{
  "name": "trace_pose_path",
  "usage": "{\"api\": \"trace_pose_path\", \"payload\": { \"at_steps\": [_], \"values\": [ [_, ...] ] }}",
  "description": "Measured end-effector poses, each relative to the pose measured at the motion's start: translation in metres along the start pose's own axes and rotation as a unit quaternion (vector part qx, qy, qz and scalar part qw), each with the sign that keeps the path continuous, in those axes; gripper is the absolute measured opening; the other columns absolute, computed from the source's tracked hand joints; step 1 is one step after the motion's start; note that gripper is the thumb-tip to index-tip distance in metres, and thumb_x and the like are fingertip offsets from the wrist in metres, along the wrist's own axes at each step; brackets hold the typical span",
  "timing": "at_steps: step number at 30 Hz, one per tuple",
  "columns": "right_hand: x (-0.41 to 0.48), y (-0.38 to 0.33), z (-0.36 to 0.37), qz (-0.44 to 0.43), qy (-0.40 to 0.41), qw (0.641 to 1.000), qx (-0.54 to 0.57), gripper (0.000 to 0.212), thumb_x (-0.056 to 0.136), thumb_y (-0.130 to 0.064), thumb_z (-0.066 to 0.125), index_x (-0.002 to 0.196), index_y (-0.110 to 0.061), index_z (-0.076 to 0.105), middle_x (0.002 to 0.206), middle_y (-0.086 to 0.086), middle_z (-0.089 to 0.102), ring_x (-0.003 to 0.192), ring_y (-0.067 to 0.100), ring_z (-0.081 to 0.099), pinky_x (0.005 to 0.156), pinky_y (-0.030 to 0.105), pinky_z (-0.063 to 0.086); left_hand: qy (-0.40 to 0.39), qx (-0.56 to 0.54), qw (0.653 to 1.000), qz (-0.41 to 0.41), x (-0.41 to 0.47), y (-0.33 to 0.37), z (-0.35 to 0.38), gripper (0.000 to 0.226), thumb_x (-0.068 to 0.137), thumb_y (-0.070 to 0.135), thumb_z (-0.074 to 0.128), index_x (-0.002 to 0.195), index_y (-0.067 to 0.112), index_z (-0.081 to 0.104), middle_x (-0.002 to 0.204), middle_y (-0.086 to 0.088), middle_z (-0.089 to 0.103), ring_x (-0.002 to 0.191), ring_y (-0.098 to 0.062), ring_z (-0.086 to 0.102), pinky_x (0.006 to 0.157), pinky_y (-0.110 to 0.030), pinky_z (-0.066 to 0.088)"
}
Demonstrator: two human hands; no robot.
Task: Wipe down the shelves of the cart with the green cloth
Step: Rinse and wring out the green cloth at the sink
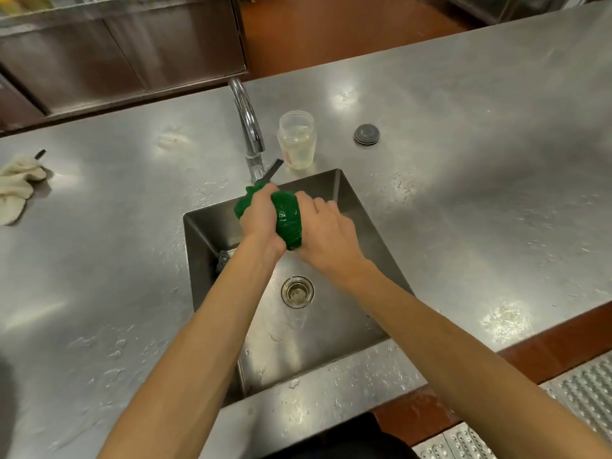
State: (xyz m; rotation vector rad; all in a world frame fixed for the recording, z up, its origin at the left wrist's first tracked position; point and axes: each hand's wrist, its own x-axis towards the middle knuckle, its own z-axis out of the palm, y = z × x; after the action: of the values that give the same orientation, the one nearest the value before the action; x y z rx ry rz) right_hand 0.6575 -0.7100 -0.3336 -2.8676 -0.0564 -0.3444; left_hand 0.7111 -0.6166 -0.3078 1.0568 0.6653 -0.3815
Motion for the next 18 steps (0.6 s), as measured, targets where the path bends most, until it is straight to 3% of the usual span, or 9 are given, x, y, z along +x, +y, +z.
{"api": "trace_pose_path", "payload": {
  "at_steps": [7, 13, 18],
  "values": [
    [0.008, 0.008, 0.000, -0.015, -0.038, 0.999, 0.026, 0.042, 0.073, -0.039, 0.067, 0.101, -0.015, 0.048, 0.075, -0.002, 0.060, 0.065, 0.023, 0.061, 0.055, 0.029, 0.040, 0.039, -0.001, 0.999, 0.027, 0.007, -0.005, 0.001, 0.023, 0.075, 0.012, 0.068, 0.097, 0.006, 0.064, 0.079, -0.009, 0.064, 0.067, -0.025, 0.065, 0.057, -0.032, 0.054],
    [0.012, 0.008, 0.002, 0.013, -0.100, 0.994, 0.041, 0.039, 0.071, -0.041, 0.064, 0.091, -0.019, 0.038, 0.061, -0.008, 0.040, 0.051, 0.017, 0.041, 0.054, 0.029, 0.031, 0.052, 0.041, 0.996, 0.058, 0.007, -0.005, 0.000, 0.016, 0.076, 0.011, 0.065, 0.091, 0.007, 0.065, 0.072, -0.007, 0.066, 0.059, -0.021, 0.064, 0.047, -0.025, 0.051],
    [0.012, 0.004, 0.003, 0.014, -0.115, 0.992, 0.045, 0.037, 0.071, -0.043, 0.062, 0.090, -0.021, 0.038, 0.059, -0.008, 0.038, 0.047, 0.010, 0.033, 0.055, 0.030, 0.030, 0.055, 0.069, 0.994, 0.064, 0.006, -0.003, -0.006, 0.008, 0.079, 0.011, 0.062, 0.086, 0.009, 0.064, 0.077, -0.008, 0.065, 0.066, -0.022, 0.064, 0.055, -0.028, 0.052]
  ]
}}
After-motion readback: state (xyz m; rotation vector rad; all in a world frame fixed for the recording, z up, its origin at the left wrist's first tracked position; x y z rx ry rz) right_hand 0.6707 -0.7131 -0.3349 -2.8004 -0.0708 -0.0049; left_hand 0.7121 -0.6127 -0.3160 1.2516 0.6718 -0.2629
